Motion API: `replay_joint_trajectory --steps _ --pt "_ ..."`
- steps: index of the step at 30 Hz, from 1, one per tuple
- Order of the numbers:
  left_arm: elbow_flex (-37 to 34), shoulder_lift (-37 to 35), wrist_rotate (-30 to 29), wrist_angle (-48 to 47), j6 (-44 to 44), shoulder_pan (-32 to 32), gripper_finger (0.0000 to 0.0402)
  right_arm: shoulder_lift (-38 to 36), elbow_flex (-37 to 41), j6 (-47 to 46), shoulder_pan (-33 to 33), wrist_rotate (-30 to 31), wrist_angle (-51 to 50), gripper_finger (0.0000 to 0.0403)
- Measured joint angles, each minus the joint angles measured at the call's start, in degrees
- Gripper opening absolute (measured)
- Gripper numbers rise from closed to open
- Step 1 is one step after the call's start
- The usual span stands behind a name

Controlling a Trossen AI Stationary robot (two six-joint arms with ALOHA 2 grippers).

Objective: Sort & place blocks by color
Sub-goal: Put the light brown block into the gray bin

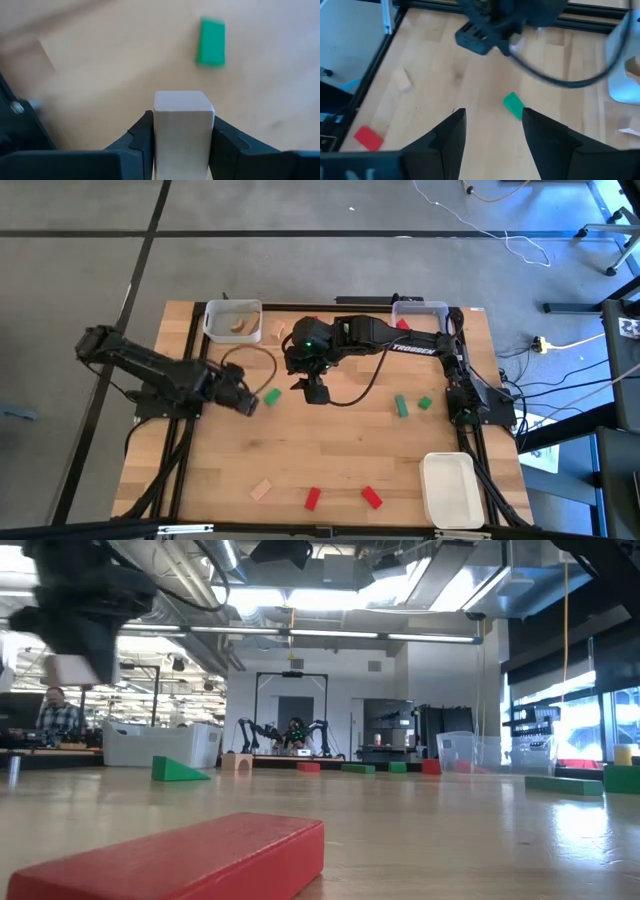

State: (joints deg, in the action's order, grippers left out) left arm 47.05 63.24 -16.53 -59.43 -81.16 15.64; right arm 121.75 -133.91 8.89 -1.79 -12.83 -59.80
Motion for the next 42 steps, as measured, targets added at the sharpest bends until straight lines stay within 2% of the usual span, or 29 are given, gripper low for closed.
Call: replay_joint_trajectory --steps 5,14,19,22,28,32,37,42 --pt "0.0 -2.72 -1.0 -0.05 9.93 -10.5 0.0119 0.0 0.0 0.17 -0.79 6.6 0.74 0.0194" --pt "0.01 -3.43 -0.36 4.06 34.39 -32.15 0.0119 0.0 0.0 -4.85 -2.87 18.5 3.03 0.0194" --pt "0.03 -3.43 3.96 11.42 46.34 -43.54 0.0119 0.0 0.0 -7.05 -4.13 23.08 3.05 0.0194" --pt "0.04 -3.25 6.46 14.06 51.17 -49.62 0.0119 0.0 0.0 -7.13 -4.99 23.81 3.25 0.0194" --pt "0.04 -3.25 6.77 19.32 56.95 -59.74 0.0119 0.0 0.0 -5.98 -6.89 23.8 6.51 0.0194" --pt "0.07 -3.18 6.81 22.46 57.61 -64.41 0.0119 0.0 0.0 -4.49 -8.04 23.8 8.36 0.0194" --pt "0.09 -0.52 6.81 25.88 57.5 -67.39 0.0119 0.0 0.0 -1.14 -8.94 23.81 9.8 0.0194" --pt "0.09 5.94 6.79 29.97 57.77 -67.93 0.0119 0.0 0.0 1.11 -9.76 23.79 10.7 0.0194"
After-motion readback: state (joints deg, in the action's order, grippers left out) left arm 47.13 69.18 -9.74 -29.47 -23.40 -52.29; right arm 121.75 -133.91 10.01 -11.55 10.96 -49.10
